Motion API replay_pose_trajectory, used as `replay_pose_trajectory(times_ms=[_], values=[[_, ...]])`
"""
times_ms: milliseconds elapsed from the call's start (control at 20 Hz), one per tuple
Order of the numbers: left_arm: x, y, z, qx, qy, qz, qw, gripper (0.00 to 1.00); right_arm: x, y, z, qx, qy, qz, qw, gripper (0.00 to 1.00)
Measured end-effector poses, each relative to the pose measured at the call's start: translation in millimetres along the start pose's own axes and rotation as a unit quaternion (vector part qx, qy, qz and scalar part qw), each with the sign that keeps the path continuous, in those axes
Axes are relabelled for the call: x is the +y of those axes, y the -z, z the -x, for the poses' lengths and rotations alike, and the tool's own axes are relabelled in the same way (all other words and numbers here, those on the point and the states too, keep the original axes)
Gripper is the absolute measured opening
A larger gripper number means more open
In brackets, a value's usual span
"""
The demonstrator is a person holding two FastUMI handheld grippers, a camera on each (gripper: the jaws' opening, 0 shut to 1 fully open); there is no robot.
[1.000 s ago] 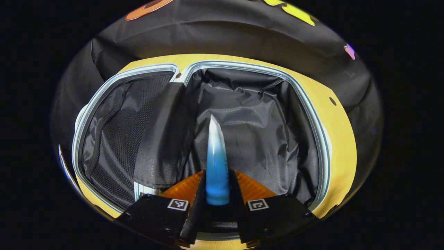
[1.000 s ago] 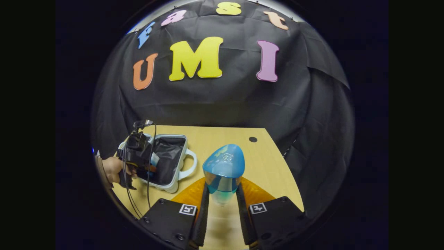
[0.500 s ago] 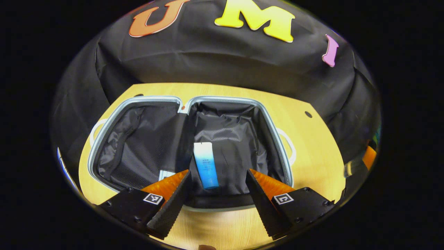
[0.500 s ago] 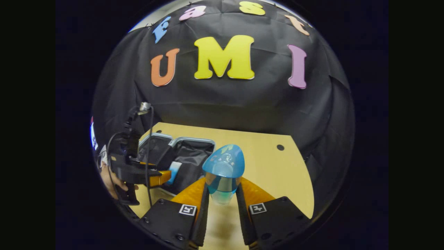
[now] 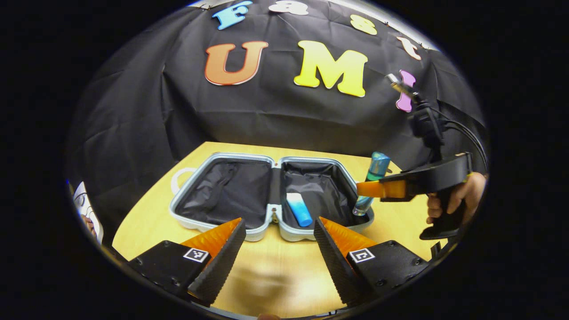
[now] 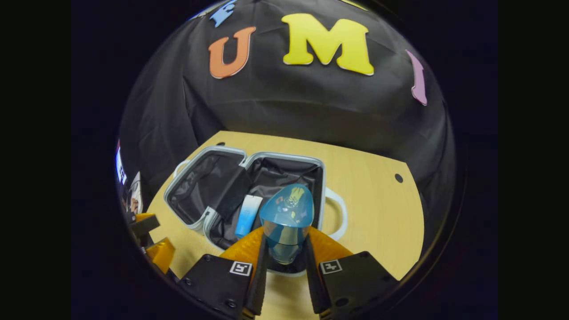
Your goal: First open the suitcase, pack the skin care products into it, and then close the suitcase.
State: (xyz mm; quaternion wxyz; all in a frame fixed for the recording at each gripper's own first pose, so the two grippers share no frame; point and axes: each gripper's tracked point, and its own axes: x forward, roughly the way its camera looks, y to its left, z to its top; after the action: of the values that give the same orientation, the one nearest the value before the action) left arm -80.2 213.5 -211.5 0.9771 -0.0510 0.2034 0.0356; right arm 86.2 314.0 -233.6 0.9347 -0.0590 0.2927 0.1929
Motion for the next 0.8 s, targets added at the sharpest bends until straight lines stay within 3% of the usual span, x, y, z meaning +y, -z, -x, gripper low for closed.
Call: replay_pose_trajectory(times_ms=[150,300,500,600,800], values=[[27,-13,22,-0.050,-0.016,-0.007,0.999,0.98,14,2,-21,0.015,0.016,0.002,1.000,0.38],[45,-12,34,-0.055,-0.024,-0.025,0.998,0.98,29,10,-48,0.041,0.019,-0.003,0.999,0.38],[57,-20,48,-0.070,-0.018,-0.051,0.996,0.98,24,25,-76,0.098,0.067,-0.034,0.992,0.38],[55,-29,48,-0.083,0.000,-0.060,0.995,0.98,25,21,-89,0.107,0.079,-0.043,0.990,0.38],[64,-28,44,-0.079,-0.001,-0.052,0.995,0.98,23,17,-109,0.120,0.089,-0.046,0.988,0.39]])
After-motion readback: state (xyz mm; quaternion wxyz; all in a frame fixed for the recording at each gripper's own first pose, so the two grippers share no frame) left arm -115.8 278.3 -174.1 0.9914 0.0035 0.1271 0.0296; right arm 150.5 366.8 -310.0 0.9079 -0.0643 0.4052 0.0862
